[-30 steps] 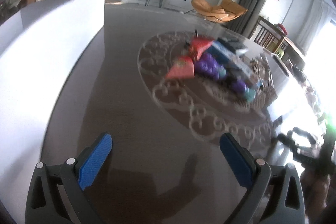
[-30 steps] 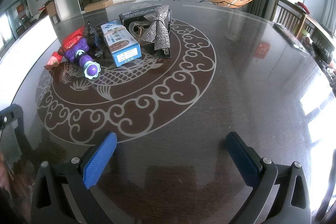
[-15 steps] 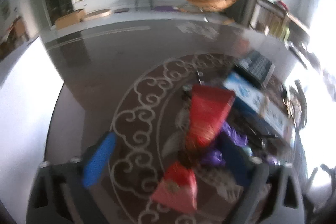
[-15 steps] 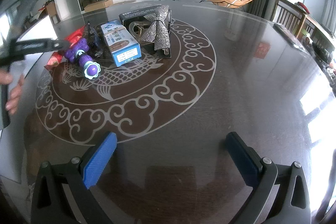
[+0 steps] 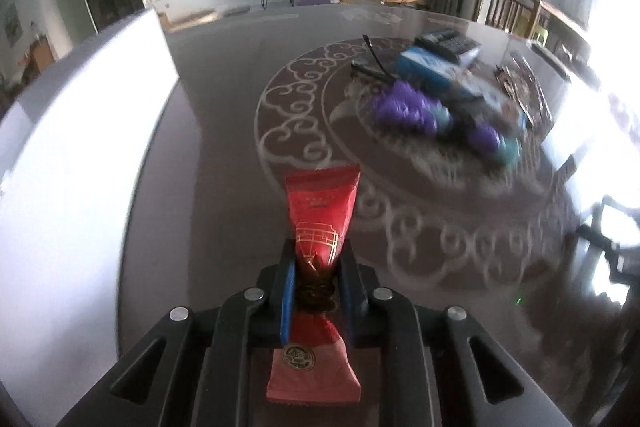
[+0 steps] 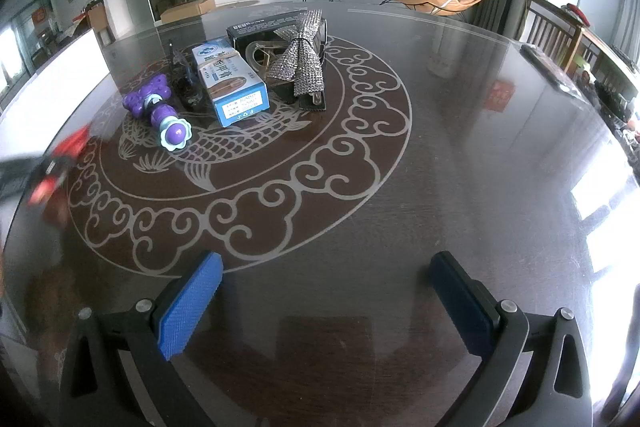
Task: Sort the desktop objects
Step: 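Move the left tool down and grasp the red tube, then hold the red tube lifted in the left tool above the table, then move the right tool down over the purple toy, then close the right tool on the purple toy and lift it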
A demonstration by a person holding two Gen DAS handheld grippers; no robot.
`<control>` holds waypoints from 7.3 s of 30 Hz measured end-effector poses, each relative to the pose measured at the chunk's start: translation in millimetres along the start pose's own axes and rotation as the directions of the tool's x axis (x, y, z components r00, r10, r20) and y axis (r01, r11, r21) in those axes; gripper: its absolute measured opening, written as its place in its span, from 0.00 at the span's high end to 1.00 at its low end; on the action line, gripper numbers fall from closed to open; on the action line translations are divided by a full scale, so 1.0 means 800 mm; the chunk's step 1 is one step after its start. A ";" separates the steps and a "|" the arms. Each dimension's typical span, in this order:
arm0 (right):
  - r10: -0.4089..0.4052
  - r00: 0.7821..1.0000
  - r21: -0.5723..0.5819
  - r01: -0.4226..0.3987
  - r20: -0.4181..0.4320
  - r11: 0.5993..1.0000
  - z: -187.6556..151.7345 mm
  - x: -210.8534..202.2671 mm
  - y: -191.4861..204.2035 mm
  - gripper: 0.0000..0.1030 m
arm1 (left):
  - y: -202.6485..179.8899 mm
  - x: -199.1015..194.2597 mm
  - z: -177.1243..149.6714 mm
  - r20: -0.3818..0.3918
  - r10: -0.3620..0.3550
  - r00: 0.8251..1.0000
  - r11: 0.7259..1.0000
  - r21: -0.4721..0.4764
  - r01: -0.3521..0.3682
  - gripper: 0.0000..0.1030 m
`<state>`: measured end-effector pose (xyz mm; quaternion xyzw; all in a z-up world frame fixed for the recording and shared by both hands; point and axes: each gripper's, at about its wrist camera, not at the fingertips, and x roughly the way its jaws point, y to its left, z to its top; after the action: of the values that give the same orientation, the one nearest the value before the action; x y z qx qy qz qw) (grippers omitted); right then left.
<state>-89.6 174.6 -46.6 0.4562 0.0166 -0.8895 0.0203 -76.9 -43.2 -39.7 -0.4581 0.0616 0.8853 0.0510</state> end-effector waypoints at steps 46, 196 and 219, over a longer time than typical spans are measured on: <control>0.000 1.000 0.000 0.000 0.000 1.000 -0.001 -0.001 0.000 0.00 | 0.038 0.018 -0.002 0.007 -0.020 1.000 0.997 -0.073 0.020 0.00; 0.152 0.988 -0.208 -0.152 -0.015 0.966 -0.020 -0.019 0.128 0.00 | 0.038 0.015 -0.003 -0.001 -0.015 1.000 0.997 -0.078 0.015 0.00; 0.263 0.950 -0.210 -0.295 -0.169 0.932 0.071 -0.075 0.132 0.78 | 0.049 -0.141 -0.020 0.145 -0.274 0.951 0.961 -0.002 0.277 0.84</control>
<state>-94.8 67.8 34.3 0.5087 0.0568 -0.8358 0.1987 -5.1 -88.6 46.2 -0.3981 -0.0163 0.9007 0.1731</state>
